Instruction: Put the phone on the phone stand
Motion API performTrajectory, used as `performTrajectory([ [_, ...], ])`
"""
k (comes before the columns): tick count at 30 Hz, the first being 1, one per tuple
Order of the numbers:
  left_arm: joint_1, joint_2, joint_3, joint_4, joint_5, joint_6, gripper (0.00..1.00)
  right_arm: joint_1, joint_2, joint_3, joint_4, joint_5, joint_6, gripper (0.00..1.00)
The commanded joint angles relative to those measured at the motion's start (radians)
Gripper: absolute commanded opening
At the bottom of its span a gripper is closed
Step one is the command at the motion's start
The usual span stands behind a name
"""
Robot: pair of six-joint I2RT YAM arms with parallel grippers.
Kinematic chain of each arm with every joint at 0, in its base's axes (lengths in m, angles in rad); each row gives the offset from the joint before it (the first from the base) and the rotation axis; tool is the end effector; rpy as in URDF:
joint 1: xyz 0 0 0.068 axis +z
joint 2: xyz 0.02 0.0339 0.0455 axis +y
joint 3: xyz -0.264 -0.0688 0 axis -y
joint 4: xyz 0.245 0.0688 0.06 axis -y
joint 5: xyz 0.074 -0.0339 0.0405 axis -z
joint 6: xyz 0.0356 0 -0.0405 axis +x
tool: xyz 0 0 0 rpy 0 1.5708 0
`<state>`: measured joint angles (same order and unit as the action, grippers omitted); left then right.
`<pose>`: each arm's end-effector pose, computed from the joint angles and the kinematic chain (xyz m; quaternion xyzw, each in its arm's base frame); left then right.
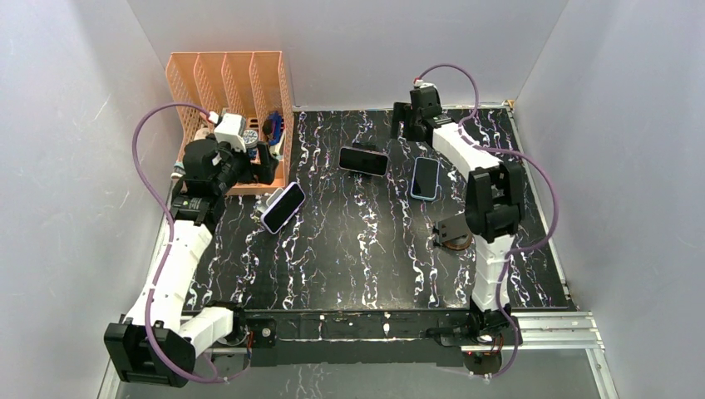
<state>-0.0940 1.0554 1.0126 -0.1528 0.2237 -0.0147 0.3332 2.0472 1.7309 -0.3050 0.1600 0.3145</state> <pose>0.2420 -0.0308 0.3715 0.1012 0.7645 -0.1204 0.6251 0.4567 0.1521 0.2654 0.0282 0.8869 0.0776 0.4546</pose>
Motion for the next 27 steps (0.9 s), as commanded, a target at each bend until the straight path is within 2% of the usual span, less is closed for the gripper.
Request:
performTrajectory([
  [1,-0.028,-0.029,-0.073,0.110,0.037,-0.046,0.99,-0.016,0.093,0.103,-0.203,0.123,-0.021,0.99],
  [5,-0.083,-0.011,-0.077,0.072,-0.031,0.010,0.98,-0.030,0.116,0.108,-0.245,0.153,-0.014,0.99],
  [14,-0.128,-0.025,-0.074,0.041,-0.026,0.053,0.98,-0.051,0.128,0.065,-0.251,0.185,-0.035,0.99],
  [27,-0.133,-0.009,-0.079,0.041,-0.005,0.058,0.98,-0.088,0.179,0.021,-0.214,0.081,-0.018,0.99],
])
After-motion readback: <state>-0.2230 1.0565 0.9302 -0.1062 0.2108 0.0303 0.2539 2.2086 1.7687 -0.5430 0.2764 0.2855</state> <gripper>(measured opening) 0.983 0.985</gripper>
